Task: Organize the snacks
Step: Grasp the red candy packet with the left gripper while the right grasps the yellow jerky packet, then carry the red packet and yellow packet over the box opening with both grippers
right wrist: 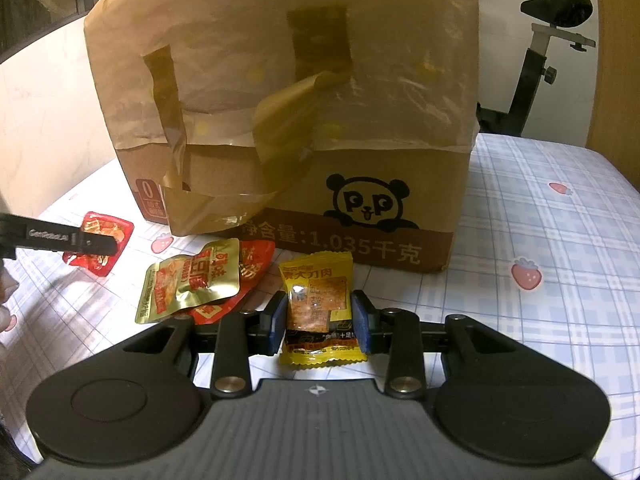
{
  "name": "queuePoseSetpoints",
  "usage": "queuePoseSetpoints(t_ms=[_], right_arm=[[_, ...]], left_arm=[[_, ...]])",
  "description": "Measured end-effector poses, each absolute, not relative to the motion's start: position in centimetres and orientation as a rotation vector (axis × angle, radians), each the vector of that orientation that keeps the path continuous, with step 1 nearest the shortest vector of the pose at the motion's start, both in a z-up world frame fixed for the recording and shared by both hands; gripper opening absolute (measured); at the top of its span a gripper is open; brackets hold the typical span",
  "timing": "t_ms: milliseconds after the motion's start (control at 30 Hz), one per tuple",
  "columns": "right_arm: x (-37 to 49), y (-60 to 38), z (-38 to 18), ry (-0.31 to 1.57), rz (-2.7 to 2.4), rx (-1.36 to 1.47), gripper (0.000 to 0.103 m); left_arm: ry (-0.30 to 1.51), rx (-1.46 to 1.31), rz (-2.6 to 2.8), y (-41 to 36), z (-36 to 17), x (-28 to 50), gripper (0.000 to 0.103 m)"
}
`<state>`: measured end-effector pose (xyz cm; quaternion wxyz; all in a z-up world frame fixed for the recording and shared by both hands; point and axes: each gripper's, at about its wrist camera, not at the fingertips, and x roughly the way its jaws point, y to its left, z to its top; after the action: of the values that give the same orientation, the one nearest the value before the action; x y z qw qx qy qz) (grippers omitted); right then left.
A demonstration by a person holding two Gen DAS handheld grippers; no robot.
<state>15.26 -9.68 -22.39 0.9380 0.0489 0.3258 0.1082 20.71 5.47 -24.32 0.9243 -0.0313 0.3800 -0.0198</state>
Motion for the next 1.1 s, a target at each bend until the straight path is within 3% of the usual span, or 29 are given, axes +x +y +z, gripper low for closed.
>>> queuePoseSetpoints(t_ms=[1100], right_arm=[[15.2,-9.7,-22.4,0.659,0.223,0.106,0.037]], left_arm=[[0.696,-0.038,-0.142,4.4,-23.8,17.8,0.021]])
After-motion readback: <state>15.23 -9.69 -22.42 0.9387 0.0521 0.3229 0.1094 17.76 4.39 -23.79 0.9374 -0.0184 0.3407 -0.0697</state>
